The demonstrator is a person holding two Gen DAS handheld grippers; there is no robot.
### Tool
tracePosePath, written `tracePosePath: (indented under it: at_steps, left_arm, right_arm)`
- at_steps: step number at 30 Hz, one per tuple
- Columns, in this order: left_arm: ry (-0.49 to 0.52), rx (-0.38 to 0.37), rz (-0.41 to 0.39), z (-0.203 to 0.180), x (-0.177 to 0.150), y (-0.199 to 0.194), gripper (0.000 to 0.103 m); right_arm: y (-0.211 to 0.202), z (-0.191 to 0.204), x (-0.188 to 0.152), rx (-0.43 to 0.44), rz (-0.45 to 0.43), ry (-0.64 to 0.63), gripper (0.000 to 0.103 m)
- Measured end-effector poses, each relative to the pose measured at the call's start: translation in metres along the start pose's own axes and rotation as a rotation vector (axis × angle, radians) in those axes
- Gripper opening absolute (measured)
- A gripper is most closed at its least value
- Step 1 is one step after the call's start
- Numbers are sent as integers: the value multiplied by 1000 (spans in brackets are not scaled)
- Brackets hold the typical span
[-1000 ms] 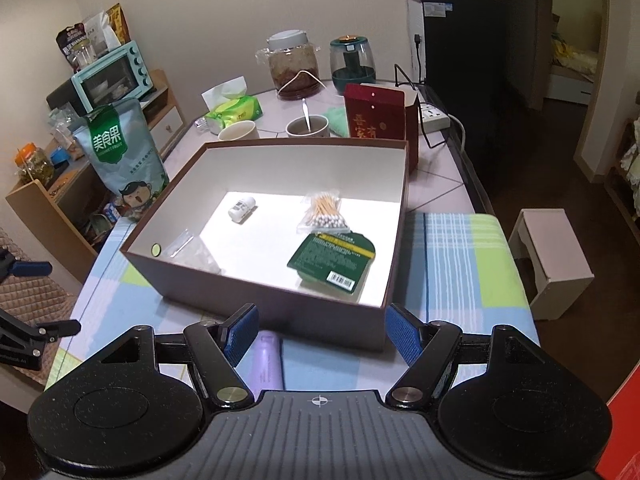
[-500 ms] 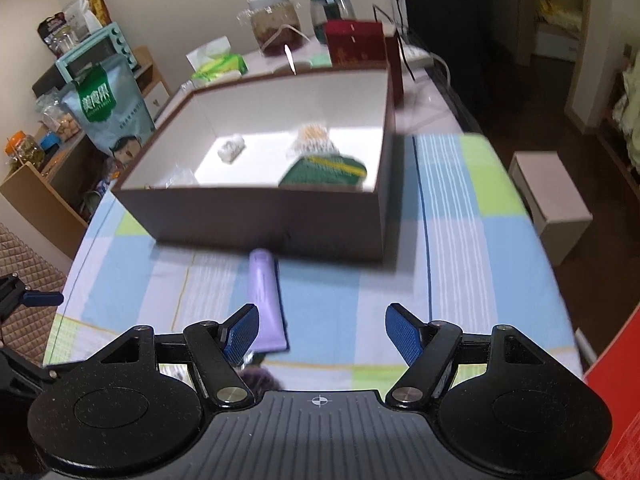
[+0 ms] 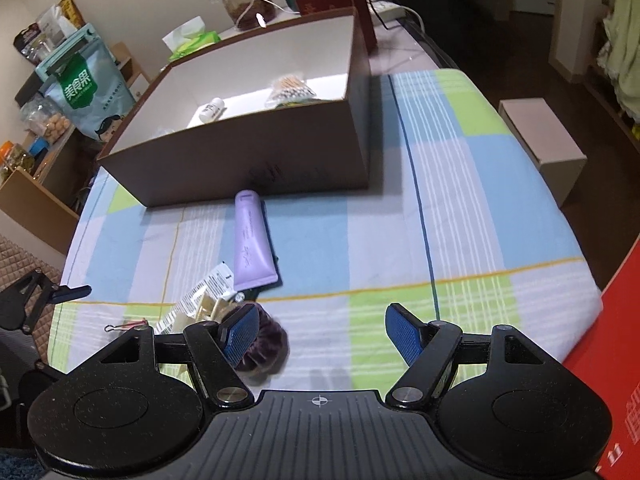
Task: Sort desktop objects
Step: 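Move both open grippers back toward the remaining items beside the box, then grasp the pink binder clip with the left gripper while the right grasps the purple scrunchie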
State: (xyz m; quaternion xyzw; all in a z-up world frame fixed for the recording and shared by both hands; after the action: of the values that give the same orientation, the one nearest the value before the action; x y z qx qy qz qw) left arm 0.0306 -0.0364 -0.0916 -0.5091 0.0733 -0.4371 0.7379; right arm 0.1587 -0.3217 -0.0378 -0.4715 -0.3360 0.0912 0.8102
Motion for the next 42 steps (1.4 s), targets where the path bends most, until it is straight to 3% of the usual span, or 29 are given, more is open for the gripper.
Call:
tracePosePath:
  at_steps: [6, 8, 12, 16, 28, 34, 42]
  left_arm:
    - [44, 8, 7, -8, 0, 16, 82]
    - [50, 5, 8, -9, 1, 21, 70]
    - [42, -27, -9, -7, 1, 25, 61]
    - [4, -106, -9, -2, -2, 25, 30]
    - [-219, -165, -5, 38, -12, 15, 29]
    - [-271, -167, -22, 50, -11, 7, 29]
    - [-294, -170, -29, 52, -13, 1, 29]
  right_arm:
    - [2, -3, -7, -19, 9, 23, 73]
    - [4, -3, -8, -20, 12, 33, 73]
    - [7, -2, -10, -16, 17, 40, 73]
    - [12, 4, -11, -9, 23, 31, 73]
    - [33, 35, -16, 27, 72, -105, 73]
    - [44, 58, -21, 150, 98, -142, 73]
    - [70, 63, -40, 51, 153, -426, 73]
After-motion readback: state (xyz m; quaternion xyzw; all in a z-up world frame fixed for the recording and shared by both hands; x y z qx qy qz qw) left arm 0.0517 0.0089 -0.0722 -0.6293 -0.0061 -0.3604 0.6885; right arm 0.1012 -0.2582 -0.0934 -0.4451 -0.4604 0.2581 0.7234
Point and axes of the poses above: each gripper's, at about its wrist camera, not at the fingertips, and y roughly the way its jaws point, z to its left, x to its top, the point moved 2 cm from there along y, roughly the way its jaws point, and after that the axes turned 3 degrees about x, right-handed, at the moved point
